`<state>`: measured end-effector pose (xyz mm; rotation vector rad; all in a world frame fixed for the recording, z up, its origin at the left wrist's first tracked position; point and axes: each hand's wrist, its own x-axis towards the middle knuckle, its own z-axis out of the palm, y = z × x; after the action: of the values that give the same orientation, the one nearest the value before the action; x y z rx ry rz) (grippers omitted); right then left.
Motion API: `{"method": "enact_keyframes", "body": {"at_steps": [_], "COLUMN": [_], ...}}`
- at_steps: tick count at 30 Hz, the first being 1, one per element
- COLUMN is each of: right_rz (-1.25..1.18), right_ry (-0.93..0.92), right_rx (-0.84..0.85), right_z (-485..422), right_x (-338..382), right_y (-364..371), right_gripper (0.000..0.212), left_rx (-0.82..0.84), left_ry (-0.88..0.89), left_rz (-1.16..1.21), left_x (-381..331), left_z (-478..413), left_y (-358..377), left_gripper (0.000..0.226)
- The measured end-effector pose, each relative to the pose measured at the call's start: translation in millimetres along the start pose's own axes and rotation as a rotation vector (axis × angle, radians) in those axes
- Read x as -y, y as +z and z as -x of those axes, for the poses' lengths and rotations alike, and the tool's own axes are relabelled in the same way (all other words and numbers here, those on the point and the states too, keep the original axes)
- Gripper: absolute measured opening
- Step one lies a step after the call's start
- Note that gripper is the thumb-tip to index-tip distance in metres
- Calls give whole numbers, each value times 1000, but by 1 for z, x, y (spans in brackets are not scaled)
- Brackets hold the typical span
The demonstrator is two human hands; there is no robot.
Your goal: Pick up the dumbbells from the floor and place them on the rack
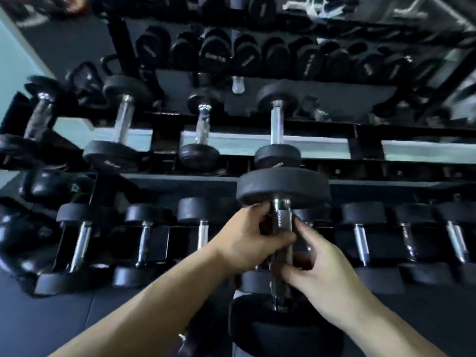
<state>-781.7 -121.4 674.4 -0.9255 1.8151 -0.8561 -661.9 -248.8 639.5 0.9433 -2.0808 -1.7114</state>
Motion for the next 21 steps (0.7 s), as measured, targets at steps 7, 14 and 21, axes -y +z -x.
{"method": "enact_keyframes", "body": {"at_steps": [7, 14, 21], "right_rz": [28, 60, 138], "right_ry": [-49, -83, -113], "right_rx": [-128, -172, -192], "right_z": [-73, -167, -244], "right_x": [6, -18, -38], "right_y": [-123, -208, -250], "right_gripper": [70, 67, 71], "left_rx": [114, 72, 0], "left_ry": [19, -52, -99], "left_rz": [8, 57, 125], "left_x": [-57, -65, -60], "left_z": [-147, -270, -347], "left_y": [46, 83, 98], "left_gripper": [27, 19, 18]}}
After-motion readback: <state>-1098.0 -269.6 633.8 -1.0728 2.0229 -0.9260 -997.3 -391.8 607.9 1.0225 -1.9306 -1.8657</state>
